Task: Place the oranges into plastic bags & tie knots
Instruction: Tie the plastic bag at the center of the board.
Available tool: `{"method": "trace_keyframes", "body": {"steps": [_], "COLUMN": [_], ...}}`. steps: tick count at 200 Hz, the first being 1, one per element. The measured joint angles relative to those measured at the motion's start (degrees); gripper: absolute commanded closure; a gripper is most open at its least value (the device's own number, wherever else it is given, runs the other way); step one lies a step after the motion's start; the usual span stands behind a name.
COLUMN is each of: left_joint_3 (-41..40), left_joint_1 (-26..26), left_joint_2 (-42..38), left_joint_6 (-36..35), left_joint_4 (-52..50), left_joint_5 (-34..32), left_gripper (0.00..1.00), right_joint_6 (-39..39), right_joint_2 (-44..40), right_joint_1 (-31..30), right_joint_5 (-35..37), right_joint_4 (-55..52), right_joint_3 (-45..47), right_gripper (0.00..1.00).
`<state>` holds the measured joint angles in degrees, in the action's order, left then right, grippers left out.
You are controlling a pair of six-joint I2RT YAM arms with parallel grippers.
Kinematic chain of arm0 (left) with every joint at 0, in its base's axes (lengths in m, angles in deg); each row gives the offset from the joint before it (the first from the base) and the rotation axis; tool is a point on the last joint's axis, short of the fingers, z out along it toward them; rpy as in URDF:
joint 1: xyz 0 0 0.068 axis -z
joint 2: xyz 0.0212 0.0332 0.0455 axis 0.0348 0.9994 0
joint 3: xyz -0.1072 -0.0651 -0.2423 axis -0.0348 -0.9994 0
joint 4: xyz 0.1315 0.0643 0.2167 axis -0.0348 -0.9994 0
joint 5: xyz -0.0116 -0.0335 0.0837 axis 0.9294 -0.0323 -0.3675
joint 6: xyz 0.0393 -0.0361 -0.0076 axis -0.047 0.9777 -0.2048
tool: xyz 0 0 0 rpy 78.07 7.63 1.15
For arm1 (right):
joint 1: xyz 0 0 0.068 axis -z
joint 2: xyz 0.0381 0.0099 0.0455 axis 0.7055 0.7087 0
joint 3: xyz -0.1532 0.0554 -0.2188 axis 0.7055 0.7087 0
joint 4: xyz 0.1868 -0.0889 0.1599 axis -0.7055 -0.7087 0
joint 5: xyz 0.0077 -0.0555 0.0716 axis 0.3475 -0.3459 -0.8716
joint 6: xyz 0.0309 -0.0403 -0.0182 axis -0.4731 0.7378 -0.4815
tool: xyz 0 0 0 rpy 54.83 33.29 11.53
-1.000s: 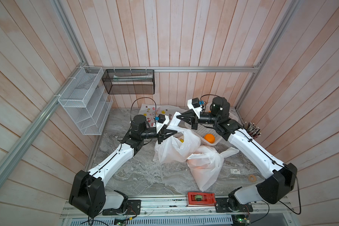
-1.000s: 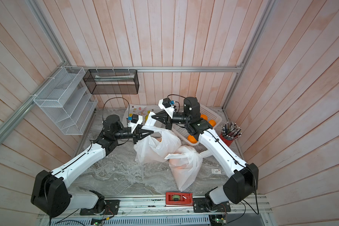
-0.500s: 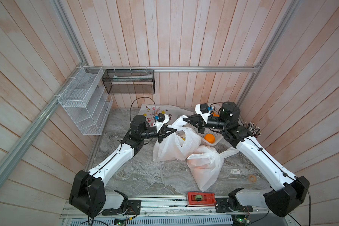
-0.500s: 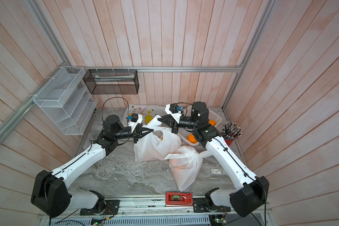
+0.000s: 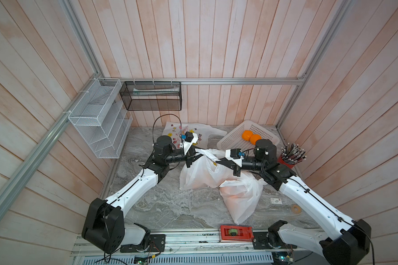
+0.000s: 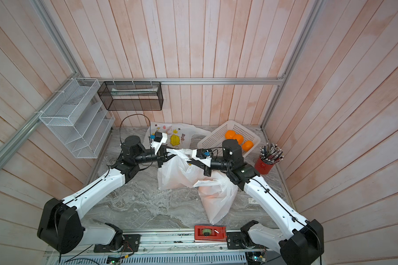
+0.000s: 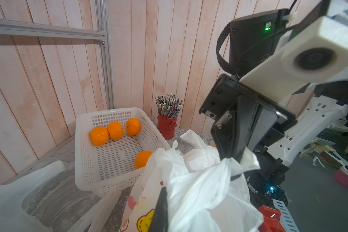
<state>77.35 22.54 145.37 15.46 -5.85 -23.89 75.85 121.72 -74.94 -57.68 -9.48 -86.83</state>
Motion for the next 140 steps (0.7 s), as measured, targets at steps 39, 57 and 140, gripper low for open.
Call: {"method": "trace_keyframes", "body": {"steps": [39, 57, 140], "left_joint_3": [-0.1, -0.1, -0.1], "left_joint_1": [-0.1, -0.2, -1.6], "left_joint_2": [0.3, 0.3, 0.3], "left_joint_6": [-0.1, -0.5, -2.2], "left_joint_4": [-0.4, -0.6, -0.2], "left_joint_5": [0.0, 0.0, -1.8], "left_gripper": [1.00, 1.00, 1.00], "right_joint_6": [0.8, 0.4, -14.7], "right_joint_2": [0.8, -0.2, -1.8], "right_joint_1": [-0.1, 0.1, 13.1], "right_joint_5": [1.2, 0.9, -3.0], "right_joint_4": [-0.2, -0.5, 6.9], "right_joint_3": [0.2, -0.3, -11.2], "right_gripper": [1.00, 0.85, 0.52]}}
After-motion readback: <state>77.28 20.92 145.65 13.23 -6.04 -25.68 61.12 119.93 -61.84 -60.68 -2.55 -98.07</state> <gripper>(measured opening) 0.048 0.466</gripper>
